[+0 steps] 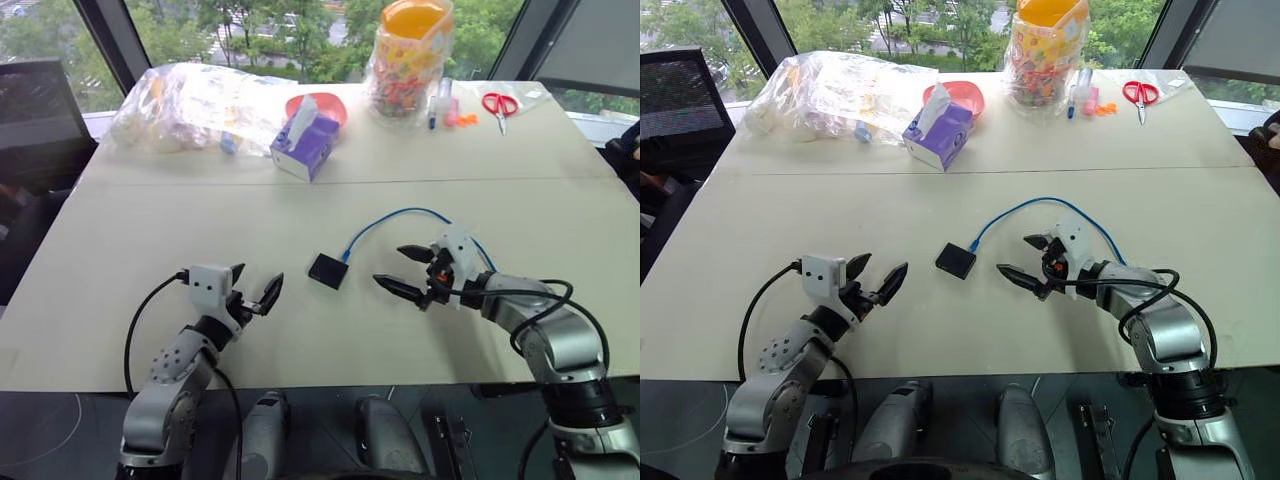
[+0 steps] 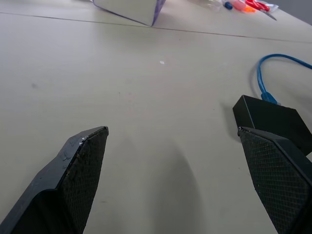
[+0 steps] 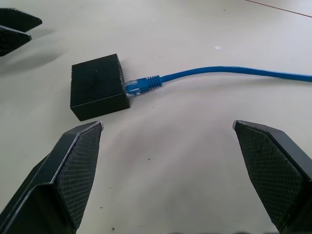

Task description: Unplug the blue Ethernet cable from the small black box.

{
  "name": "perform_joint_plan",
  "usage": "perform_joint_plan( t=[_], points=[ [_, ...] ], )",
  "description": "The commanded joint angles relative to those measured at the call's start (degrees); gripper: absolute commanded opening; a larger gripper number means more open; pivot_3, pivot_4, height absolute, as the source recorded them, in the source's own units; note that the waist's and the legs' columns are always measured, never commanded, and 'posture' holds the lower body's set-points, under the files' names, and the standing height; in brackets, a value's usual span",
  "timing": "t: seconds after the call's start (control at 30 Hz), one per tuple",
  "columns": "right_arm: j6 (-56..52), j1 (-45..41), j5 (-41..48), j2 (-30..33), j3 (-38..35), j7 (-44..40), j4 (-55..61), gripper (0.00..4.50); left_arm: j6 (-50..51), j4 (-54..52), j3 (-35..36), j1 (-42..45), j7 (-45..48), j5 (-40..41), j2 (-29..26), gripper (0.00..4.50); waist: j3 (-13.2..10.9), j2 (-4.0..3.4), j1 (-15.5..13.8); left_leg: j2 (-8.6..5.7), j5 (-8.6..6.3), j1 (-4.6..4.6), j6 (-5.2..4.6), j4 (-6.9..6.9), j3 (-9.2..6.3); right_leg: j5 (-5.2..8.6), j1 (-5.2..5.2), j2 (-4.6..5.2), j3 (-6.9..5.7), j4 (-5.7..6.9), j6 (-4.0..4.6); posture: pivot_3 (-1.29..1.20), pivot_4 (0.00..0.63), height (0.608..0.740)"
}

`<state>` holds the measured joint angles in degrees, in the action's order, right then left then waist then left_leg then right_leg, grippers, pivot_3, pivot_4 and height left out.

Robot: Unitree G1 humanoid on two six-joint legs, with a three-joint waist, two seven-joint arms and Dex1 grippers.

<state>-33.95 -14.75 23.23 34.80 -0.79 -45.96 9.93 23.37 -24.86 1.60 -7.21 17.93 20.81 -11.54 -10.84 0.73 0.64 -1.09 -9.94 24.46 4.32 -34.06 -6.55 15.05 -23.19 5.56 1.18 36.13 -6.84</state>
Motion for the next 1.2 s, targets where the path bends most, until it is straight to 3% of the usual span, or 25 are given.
perform_joint_plan(
  t=[0.03,0.2,0.4,0.63,0.9,1.2],
  points=[
    [2.2,-2.9,-0.3,1.1,-0.6,-2.0,-2.0,4.5,-1.3,-2.1,0.9,0.1,-0.2,0.3,0.0,4.45,0.0,0.01,0.1,0.0,0.0,0.0,0.0,0.0,0.0,0.0,0.0,0.0,0.0,0.0,0.0,0.0,0.15,0.726],
    [4.8,-4.8,-1.8,2.9,0.3,-5.2,-4.9,4.5,-0.8,-2.8,1.2,0.6,0.5,2.0,0.2,4.45,0.0,0.01,-0.1,0.0,0.0,0.0,0.0,0.0,0.0,0.0,0.01,-0.01,-0.01,0.01,0.0,0.0,0.15,0.726],
    [7.2,-11.0,-3.9,6.0,3.0,-11.3,-9.3,4.5,4.6,-5.3,2.9,1.9,3.5,8.0,-3.3,4.45,0.0,-0.01,0.3,-0.01,0.01,-0.02,0.0,-0.02,0.0,-0.01,0.0,-0.01,0.0,0.05,-0.01,0.0,0.15,0.726],
    [17.5,-27.5,-11.1,8.0,10.9,-23.4,-21.3,4.5,12.4,-7.5,8.3,3.1,11.2,17.6,-14.3,4.45,-0.1,-0.11,0.6,0.0,0.0,-0.02,0.0,0.0,0.01,-0.01,-0.04,-0.02,0.0,0.06,-0.01,0.0,0.15,0.726],
    [41.5,-45.6,-24.7,0.9,23.0,-32.5,-39.4,4.5,12.6,-1.6,11.5,11.4,11.0,17.7,-17.6,4.45,-0.1,-0.09,0.5,-0.01,0.01,-0.02,0.01,0.04,0.01,-0.03,-0.03,-0.03,-0.01,0.05,-0.06,0.0,0.15,0.726],
    [63.3,-53.8,-38.8,-7.0,32.9,-31.1,-58.2,4.5,12.1,-0.4,12.5,14.0,10.7,16.7,-18.1,4.45,-0.1,-0.09,0.6,-0.01,0.05,-0.04,0.06,0.1,-0.01,-0.13,-0.06,-0.06,0.0,0.09,-0.24,0.0,0.15,0.726]
  ],
)
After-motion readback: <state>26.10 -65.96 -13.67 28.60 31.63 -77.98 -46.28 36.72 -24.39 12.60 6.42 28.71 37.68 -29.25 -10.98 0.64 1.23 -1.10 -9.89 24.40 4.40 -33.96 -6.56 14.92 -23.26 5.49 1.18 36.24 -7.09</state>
